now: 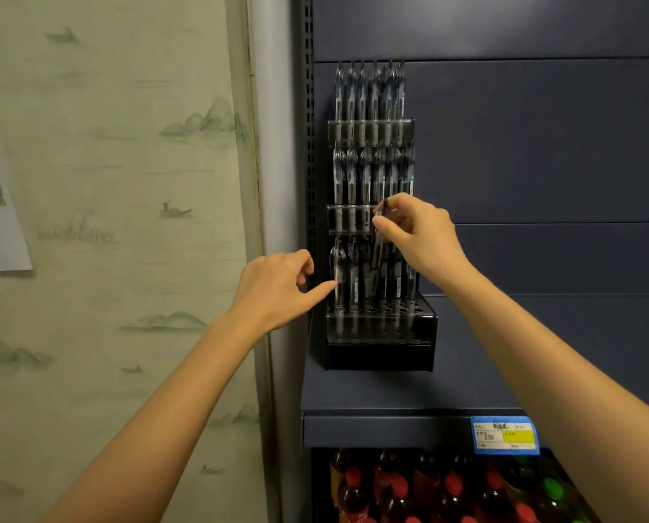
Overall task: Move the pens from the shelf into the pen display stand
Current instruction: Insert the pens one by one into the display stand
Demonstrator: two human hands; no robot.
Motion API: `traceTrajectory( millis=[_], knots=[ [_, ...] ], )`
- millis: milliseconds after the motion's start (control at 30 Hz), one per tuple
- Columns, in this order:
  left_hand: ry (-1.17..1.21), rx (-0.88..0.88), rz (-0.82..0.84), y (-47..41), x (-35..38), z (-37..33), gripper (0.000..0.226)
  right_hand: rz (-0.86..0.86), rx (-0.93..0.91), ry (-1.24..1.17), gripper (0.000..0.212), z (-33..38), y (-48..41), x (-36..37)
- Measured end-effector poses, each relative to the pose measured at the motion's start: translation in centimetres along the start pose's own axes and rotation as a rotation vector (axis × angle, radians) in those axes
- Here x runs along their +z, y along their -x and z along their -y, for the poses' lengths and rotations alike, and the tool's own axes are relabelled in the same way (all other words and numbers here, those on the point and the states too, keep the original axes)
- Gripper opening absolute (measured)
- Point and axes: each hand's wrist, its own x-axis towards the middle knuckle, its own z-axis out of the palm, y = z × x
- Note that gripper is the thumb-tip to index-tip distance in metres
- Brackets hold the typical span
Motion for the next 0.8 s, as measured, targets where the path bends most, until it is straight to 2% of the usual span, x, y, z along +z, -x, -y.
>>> traceTrajectory(
  millis=[267, 400, 567, 667, 800],
  knots=[
    [-0.087, 0.004, 0.044, 0.1, 0.2, 0.5, 0.048, 0.065, 0.031, 0.002, 0.013, -0.9, 0.7, 1.4],
    [-0.102, 0.000, 0.053, 0.2, 0.4, 0.7, 0.052, 0.126, 0.040, 0.068, 0.024, -1.5, 1.5, 2.2],
    [-0.092, 0.023, 0.054, 0.5, 0.4, 0.5, 0.050, 0.107, 0.063, 0.089, 0.024, -2.1, 2.3, 2.8],
    [-0.085, 0.029, 0.056, 0.6, 0.4, 0.3, 0.050, 0.096, 0.055, 0.159, 0.028, -2.1, 2.9, 2.6],
    [-0.070, 0.045, 0.022, 0.7, 0.2, 0.1, 0.047, 0.022, 0.016, 0.300, 0.024, -2.7, 3.8, 1.0]
  ],
)
